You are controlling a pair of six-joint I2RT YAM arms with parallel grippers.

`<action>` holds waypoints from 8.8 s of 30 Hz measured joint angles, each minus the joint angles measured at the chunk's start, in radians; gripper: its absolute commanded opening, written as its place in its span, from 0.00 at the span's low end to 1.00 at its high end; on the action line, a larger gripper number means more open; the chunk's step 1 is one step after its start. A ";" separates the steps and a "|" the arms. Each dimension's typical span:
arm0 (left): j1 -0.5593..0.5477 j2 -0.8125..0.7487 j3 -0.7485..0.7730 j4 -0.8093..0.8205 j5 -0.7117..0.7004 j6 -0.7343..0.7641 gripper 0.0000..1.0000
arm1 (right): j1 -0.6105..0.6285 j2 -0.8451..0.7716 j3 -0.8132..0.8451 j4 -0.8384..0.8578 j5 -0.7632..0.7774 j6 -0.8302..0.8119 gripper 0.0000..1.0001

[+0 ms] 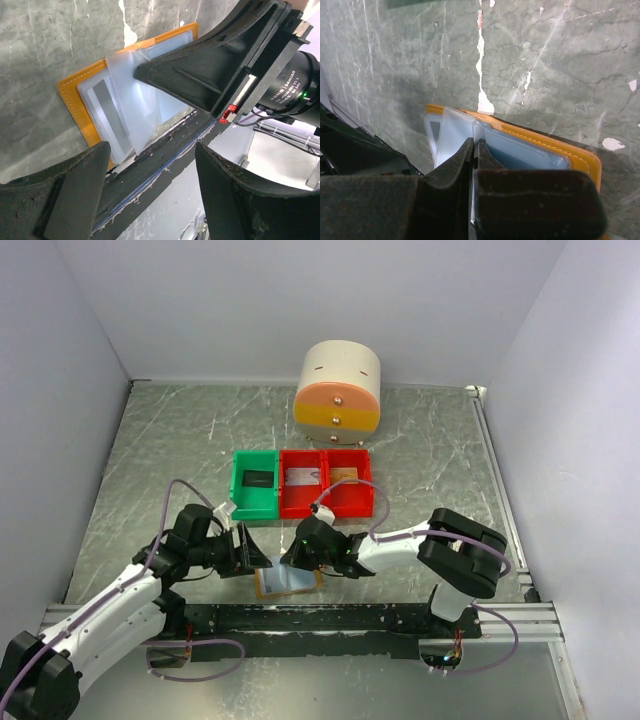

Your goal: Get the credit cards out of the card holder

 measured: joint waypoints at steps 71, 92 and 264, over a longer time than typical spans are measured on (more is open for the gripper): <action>-0.446 0.631 0.188 0.401 -0.192 -0.140 0.70 | -0.024 -0.716 -0.108 -0.661 0.264 -0.010 0.64; -0.457 0.057 0.235 -0.307 -0.766 -0.385 0.76 | -0.006 -0.377 0.061 -0.422 0.062 -0.200 0.52; -0.469 0.407 0.217 0.116 -0.415 -0.147 0.62 | -0.033 -0.619 -0.112 -0.563 0.170 -0.078 0.76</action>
